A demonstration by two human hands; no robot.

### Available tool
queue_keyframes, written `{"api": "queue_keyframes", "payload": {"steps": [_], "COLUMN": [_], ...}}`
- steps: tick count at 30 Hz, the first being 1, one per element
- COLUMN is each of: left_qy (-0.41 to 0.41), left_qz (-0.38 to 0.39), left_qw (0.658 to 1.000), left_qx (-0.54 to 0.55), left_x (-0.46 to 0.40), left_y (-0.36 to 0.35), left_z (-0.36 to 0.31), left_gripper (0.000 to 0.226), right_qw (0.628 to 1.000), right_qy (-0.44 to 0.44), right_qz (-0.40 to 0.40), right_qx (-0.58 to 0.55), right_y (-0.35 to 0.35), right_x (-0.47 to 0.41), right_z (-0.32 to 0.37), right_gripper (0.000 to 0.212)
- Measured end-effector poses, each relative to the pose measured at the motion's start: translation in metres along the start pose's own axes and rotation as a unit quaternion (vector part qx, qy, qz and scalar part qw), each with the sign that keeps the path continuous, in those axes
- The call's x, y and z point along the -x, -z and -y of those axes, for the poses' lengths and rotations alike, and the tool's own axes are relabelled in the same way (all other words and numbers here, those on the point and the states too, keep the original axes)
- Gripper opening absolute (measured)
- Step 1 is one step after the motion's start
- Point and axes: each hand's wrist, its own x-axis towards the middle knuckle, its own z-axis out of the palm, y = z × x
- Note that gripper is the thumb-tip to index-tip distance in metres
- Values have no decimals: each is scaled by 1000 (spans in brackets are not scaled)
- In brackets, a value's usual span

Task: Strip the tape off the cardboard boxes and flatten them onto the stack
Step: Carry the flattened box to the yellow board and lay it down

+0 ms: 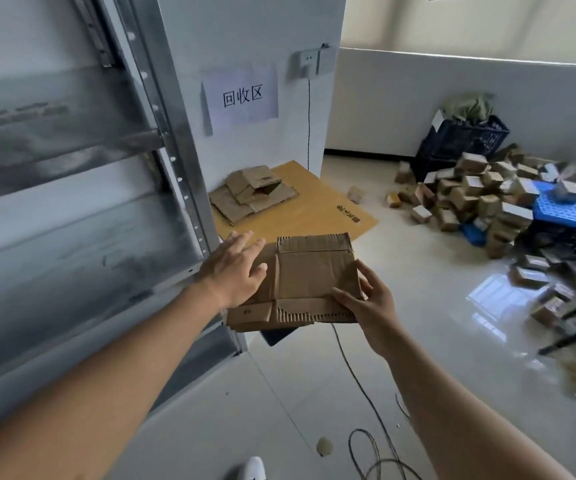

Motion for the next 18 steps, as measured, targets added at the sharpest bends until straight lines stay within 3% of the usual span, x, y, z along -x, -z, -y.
{"api": "queue_keyframes", "payload": {"steps": [8,18], "left_qy": [38,118], "left_qz": [8,26], "left_qw": [997,990], "left_qx": [62,69], "left_x": [-145,-286], "left_y": [-41,-52], "left_z": [0,50], "left_gripper": [62,62], "right_qw": [1000,997], "right_qy": [-18,-63], "right_qz": [-1,34], "right_qx": [17,40], "right_y": [37,25], "right_x": [-140,-323], "right_z": [15,42], "right_gripper": [82,84]}}
